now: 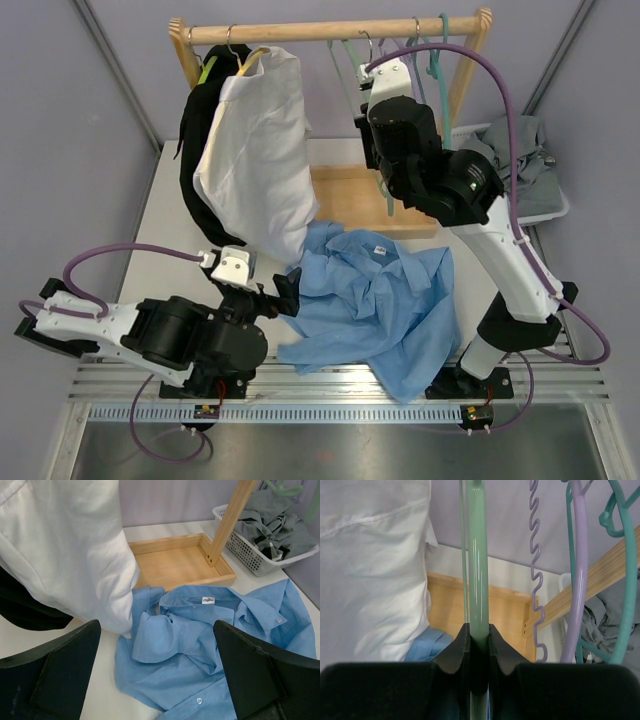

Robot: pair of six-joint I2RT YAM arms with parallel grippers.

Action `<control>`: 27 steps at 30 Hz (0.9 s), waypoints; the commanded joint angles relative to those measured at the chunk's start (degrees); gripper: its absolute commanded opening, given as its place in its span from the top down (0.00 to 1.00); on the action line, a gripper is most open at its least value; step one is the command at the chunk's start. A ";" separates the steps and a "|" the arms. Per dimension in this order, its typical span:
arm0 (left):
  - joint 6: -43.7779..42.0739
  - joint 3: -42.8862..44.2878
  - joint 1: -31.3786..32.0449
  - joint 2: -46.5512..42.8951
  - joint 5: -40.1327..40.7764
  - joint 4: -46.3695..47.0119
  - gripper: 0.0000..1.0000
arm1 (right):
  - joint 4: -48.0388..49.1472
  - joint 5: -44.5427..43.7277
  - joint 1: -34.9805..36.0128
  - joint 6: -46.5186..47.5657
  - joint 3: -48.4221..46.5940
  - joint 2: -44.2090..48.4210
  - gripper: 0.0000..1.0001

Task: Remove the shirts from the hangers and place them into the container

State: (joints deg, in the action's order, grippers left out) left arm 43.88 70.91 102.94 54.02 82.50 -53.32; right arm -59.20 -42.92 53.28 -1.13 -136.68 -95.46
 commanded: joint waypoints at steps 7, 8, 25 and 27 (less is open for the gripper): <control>8.50 1.07 1.74 -0.40 0.56 -2.05 0.01 | 7.34 0.64 -6.95 2.97 -7.71 -5.87 1.00; 8.59 0.89 1.83 -0.84 0.56 -1.96 0.01 | 8.04 0.81 -7.39 3.49 -8.24 -6.31 1.00; 8.68 0.19 2.36 -1.37 -0.15 -0.73 0.01 | 7.44 14.61 -16.80 -1.59 -11.15 -15.46 1.00; 8.77 0.19 2.45 -1.37 0.03 -0.73 0.01 | 6.73 16.46 -16.80 -2.39 -10.98 -15.63 1.00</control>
State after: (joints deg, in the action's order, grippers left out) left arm 49.87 70.89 105.01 52.86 81.43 -56.90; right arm -54.76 -31.05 36.67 -1.21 -147.44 -110.83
